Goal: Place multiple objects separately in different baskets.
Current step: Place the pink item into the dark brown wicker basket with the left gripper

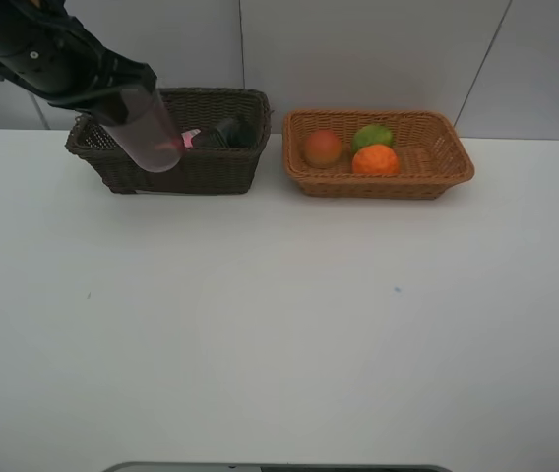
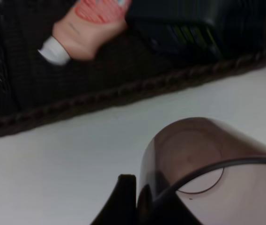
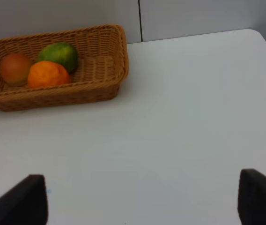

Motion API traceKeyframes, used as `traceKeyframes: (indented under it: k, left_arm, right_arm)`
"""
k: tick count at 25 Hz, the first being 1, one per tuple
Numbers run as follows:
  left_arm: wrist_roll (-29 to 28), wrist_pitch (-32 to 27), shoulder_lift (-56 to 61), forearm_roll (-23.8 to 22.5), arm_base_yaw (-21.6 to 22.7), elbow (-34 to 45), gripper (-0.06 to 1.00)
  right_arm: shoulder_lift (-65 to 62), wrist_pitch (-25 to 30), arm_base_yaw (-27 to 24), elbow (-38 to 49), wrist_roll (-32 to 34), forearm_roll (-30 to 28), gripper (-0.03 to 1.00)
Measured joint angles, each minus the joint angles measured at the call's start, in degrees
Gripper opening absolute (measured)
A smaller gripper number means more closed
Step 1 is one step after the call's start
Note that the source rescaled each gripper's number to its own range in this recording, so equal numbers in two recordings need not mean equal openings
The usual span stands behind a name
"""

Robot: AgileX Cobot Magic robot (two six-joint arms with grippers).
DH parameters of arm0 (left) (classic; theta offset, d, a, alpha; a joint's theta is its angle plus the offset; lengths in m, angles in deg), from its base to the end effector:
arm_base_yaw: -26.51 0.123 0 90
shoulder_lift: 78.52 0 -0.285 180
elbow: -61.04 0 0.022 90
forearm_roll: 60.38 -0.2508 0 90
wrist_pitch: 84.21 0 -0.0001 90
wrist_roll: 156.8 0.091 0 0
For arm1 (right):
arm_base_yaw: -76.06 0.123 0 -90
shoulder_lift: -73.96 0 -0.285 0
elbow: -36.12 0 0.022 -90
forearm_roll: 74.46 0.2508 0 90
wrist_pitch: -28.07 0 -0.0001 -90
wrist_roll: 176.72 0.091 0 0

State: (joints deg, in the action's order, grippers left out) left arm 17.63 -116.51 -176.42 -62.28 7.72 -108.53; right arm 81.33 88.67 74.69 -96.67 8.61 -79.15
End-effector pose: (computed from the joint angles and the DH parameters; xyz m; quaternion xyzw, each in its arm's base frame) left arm 0.3241 -0.1086 0.2769 0.1185 0.9340 -0.0583 0.3320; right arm -0.0090 -0.0063 0.2843 0.0514 0.8420 -0.0223 0.5366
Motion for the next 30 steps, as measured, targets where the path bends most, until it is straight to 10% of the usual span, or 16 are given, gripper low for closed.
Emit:
traceKeyframes:
  k: [13, 30]
  left_arm:
    - [-0.05, 16.37, -4.90, -0.36, 10.72, -4.59, 0.00]
    - [8.92, 25.90, -20.06, -2.11, 12.31, -4.59, 0.00]
  right_arm:
    - [0.00, 0.00, 0.00, 0.00, 0.00, 0.00, 0.83]
    - [0.00, 0.00, 0.00, 0.00, 0.00, 0.00, 0.83]
